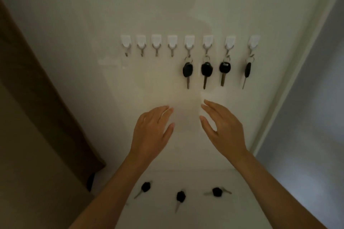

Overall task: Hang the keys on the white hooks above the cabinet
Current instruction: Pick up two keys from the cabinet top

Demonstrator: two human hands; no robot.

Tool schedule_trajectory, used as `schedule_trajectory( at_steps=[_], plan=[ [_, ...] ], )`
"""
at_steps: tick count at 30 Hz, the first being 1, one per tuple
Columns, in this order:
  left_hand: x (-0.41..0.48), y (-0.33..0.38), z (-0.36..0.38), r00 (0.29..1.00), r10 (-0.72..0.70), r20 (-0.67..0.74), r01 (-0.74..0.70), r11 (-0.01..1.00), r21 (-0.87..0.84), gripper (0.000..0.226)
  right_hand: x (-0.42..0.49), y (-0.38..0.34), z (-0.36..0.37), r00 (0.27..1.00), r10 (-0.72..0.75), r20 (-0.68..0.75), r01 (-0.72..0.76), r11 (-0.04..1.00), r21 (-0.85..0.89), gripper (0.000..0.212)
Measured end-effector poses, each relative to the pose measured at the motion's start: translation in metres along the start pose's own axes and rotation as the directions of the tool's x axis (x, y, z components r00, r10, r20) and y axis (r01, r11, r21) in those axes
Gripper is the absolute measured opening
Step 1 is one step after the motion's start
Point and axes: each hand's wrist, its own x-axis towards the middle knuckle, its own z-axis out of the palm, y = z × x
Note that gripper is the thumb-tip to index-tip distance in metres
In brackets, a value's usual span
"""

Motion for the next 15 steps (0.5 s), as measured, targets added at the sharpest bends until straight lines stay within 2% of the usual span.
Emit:
schedule_trajectory(
  at_steps=[8, 15],
  plan=[
    [-0.080, 0.001, 0.034, 0.982, 0.029, 0.185, -0.017, 0.998, -0.067, 0.039, -0.087, 0.001, 0.021, 0.970, 0.097, 0.223, -0.068, 0.989, -0.134, 0.037],
    [-0.138, 0.022, 0.074, 0.942, 0.055, 0.331, -0.021, 0.994, -0.106, 0.039, -0.160, 0.017, 0.015, 0.864, 0.228, 0.448, -0.139, 0.965, -0.222, 0.045]
  ],
)
